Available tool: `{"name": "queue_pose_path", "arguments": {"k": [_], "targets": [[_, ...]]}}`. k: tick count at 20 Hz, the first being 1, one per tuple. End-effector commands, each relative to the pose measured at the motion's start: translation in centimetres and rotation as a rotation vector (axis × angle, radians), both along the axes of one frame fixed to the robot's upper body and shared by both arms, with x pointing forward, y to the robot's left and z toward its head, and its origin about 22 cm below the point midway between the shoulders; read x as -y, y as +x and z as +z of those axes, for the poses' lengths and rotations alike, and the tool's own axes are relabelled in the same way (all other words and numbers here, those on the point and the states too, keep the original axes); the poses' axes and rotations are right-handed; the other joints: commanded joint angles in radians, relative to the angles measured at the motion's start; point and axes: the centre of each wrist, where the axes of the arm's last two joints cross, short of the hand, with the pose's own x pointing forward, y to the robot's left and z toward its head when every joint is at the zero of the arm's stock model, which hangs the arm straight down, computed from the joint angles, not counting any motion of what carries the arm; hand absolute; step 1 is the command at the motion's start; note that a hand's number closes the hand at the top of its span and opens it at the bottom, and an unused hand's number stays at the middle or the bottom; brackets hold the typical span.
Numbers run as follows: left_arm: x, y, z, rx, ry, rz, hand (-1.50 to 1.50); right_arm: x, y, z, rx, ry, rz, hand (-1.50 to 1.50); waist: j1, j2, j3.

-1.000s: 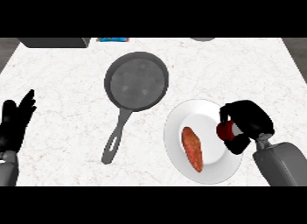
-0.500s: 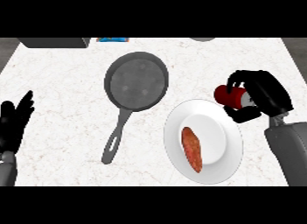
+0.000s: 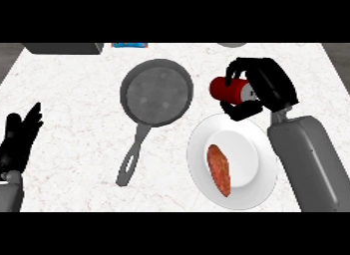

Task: Pick the can from the plate and place it in the pan

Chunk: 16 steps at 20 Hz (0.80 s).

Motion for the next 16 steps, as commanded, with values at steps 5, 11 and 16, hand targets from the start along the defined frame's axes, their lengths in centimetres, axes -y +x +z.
{"name": "queue_pose_path", "arguments": {"k": [5, 11, 16], "targets": [[-0.8, 0.1, 0.1, 0.002, 0.017, -0.01, 0.0, -6.8, 4.7, 0.6, -0.077, 0.133, -0.007, 1.5, 0.017, 0.006, 0.0], [1.4, 2.4, 0.9, 0.02, 0.006, -0.055, 0.0, -9.6, 6.5, -2.0, -0.141, 0.167, -0.029, 1.5, 0.046, 0.019, 0.0], [1.9, 2.3, 2.3, 0.039, 0.005, -0.065, 0.0, -10.6, 7.4, -2.4, -0.188, 0.163, -0.065, 1.5, 0.066, 0.019, 0.001]]}}
